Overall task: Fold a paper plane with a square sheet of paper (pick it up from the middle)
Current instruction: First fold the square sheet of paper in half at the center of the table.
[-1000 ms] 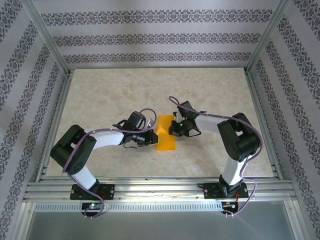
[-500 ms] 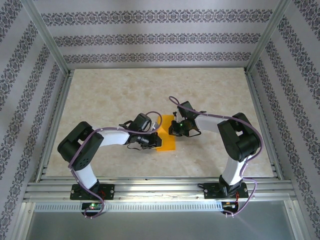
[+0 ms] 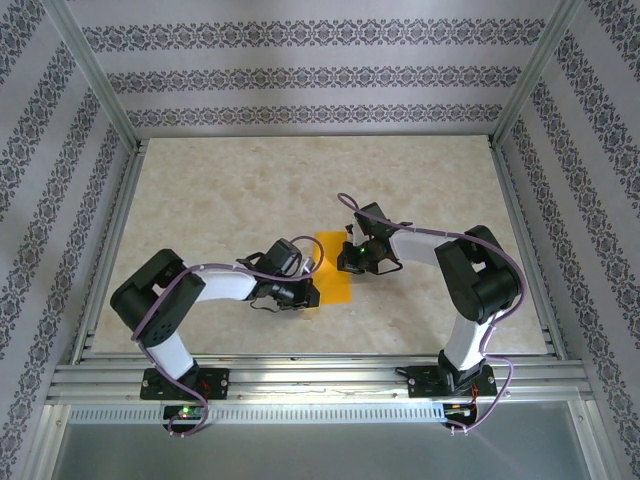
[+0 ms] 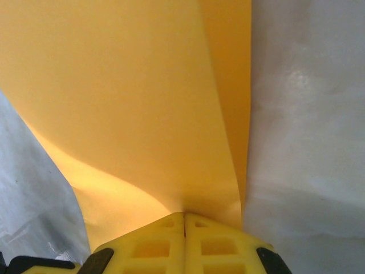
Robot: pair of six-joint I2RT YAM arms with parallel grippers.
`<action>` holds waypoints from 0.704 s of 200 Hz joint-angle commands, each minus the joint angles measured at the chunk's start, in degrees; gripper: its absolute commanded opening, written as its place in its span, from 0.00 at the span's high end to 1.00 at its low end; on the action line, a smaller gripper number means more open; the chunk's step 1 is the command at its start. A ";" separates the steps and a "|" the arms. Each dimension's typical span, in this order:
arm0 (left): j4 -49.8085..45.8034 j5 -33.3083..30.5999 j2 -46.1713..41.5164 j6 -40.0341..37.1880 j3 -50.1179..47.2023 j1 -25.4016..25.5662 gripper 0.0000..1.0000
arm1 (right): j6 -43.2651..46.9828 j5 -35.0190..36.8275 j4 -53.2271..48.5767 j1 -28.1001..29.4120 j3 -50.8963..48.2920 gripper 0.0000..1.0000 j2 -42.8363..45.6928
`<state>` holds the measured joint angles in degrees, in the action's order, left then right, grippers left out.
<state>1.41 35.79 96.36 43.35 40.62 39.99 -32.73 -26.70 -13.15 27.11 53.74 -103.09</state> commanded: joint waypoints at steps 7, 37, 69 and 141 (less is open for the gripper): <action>-8.64 -2.10 -6.04 -2.52 0.52 1.11 0.89 | 1.70 4.84 -5.83 -0.80 -0.87 1.00 -1.25; -10.94 -9.15 -10.56 -3.44 4.89 0.05 0.86 | 3.55 4.13 -6.74 -0.83 0.09 1.00 -1.22; -7.96 -7.04 -5.65 -2.23 8.80 -4.77 0.85 | 5.76 3.13 -8.01 -0.92 2.13 1.00 -2.09; 0.03 -2.32 5.29 -0.51 14.92 -7.47 0.85 | 7.95 1.27 -9.89 -1.01 4.01 1.00 -3.70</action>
<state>-2.59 31.33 99.77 42.28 53.28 33.45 -26.50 -26.65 -19.42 26.72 57.65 -104.71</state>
